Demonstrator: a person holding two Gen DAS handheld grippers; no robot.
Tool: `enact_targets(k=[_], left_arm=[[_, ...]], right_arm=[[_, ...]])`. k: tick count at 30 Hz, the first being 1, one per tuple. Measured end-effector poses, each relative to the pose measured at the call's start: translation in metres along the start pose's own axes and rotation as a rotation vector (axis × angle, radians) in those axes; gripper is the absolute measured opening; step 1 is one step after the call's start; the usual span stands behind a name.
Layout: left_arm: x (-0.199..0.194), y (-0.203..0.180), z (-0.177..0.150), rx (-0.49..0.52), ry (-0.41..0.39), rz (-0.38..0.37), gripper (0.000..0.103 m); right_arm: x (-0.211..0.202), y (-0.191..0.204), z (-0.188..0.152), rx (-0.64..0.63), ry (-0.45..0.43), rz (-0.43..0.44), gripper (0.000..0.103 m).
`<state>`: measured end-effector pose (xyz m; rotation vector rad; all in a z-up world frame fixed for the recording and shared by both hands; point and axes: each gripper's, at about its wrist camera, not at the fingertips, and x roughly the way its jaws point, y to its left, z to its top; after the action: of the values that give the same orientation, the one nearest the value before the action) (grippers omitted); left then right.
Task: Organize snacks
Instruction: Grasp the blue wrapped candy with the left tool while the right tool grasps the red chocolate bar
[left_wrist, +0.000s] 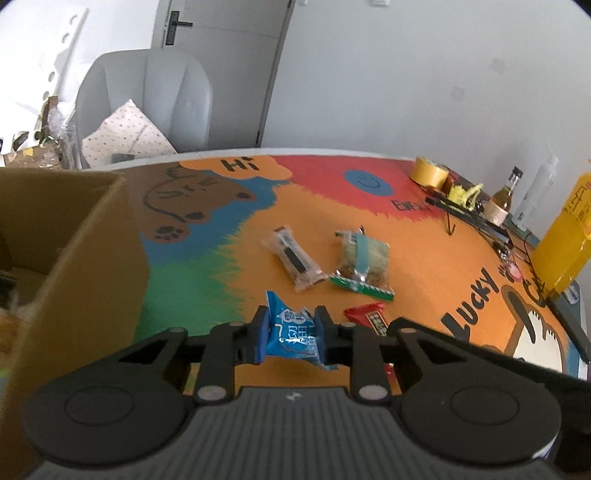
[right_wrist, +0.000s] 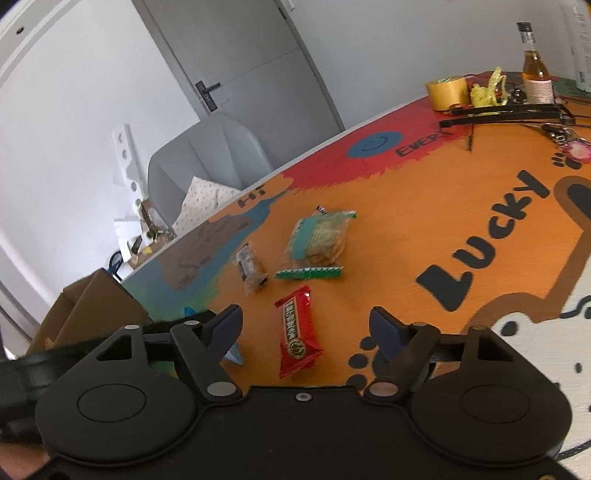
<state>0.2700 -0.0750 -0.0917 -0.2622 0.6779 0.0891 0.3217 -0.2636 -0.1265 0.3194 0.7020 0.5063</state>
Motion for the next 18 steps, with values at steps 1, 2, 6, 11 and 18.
enact_targets(k=[1,2,6,11,18], left_arm=[[-0.002,0.002,0.001,-0.001,-0.006,0.001,0.024],[-0.005,0.003,0.003,-0.003,-0.014,0.002,0.024],[-0.019,0.009,0.008,-0.011,-0.042,0.002,0.024],[-0.027,0.014,0.010,-0.010,-0.058,0.026,0.024],[-0.034,0.017,0.006,-0.018,-0.051,0.017,0.024]], right_arm=[[0.002,0.002,0.000,-0.005,0.005,-0.001,0.072],[0.003,0.004,-0.001,-0.008,0.010,-0.002,0.069],[0.011,0.013,-0.002,-0.026,0.030,-0.002,0.061],[0.022,0.025,-0.006,-0.068,0.061,-0.030,0.028],[0.010,0.029,-0.013,-0.074,0.053,-0.026,0.020]])
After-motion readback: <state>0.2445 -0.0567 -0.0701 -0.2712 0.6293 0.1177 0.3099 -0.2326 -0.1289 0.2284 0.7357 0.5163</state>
